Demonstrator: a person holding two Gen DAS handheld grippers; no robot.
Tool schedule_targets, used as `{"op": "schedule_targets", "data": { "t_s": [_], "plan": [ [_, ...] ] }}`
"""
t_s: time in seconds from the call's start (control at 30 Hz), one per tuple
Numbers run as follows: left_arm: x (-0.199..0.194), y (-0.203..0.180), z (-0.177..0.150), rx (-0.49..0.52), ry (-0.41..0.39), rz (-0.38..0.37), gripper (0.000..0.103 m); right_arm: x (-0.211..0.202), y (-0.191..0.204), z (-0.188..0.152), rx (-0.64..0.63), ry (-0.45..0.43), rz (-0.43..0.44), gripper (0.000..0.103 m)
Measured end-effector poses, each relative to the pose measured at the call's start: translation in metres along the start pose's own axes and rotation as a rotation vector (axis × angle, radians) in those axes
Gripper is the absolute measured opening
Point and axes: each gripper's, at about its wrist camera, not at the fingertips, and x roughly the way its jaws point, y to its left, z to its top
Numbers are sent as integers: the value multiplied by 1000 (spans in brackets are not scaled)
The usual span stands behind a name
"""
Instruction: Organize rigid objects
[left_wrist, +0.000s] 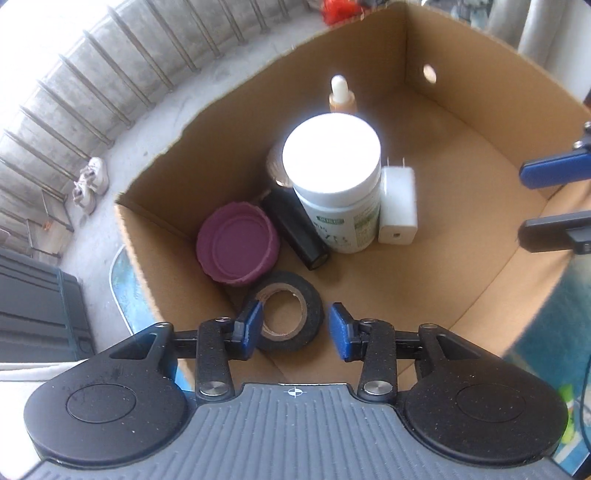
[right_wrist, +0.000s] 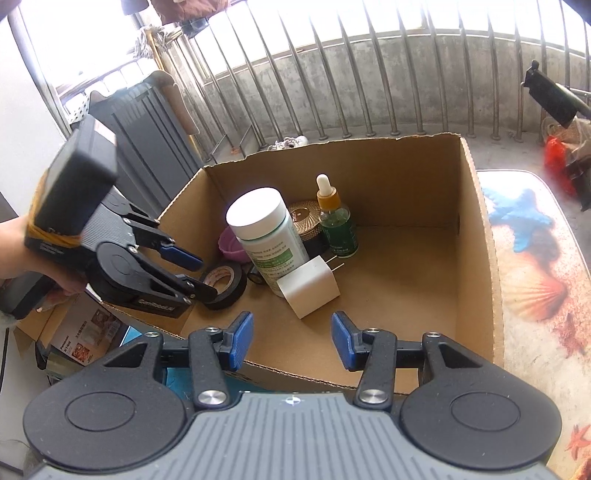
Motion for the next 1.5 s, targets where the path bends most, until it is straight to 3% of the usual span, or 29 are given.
{"op": "schedule_targets", "data": {
  "t_s": [0.13, 0.37, 0.47, 0.63, 0.77, 0.83, 1.07, 1.13, 1.2, 1.5],
  "plan": [
    [-33, -4, -20, -46, -130, -2, 48, -13, 0, -1, 14, -42, -9, 50],
    [-72, -41, -79, -47, -458, 30, 49, -52, 7, -21, -15, -93, -40, 50],
    [-74, -63, -115, -83, -543, -69, 50, -74, 14, -35, -35, -133, -55, 50],
    [-48, -96, -150, -190, -509, -261, 50, -105, 28, -43, -62, -173, -34, 50],
    [-21, -125, -161, -219, -499, -304, 49, -122, 33, -55, -61, -190, -25, 50],
    [-14, -138, -164, -224, -492, -303, 42, -123, 34, -66, -55, -167, -28, 50],
    [-6, -165, -166, -153, -473, -238, 41, -107, 25, -98, 0, -88, -39, 50],
    [-1, -171, -167, -153, -456, -231, 32, -102, 22, -104, 2, -60, -41, 50],
    [1, -174, -170, -150, -484, -225, 16, -99, 21, -107, -2, -43, -49, 50],
    [-6, -173, -173, -180, -521, -204, 14, -67, 17, -130, 59, 72, 32, 50]
  ]
}}
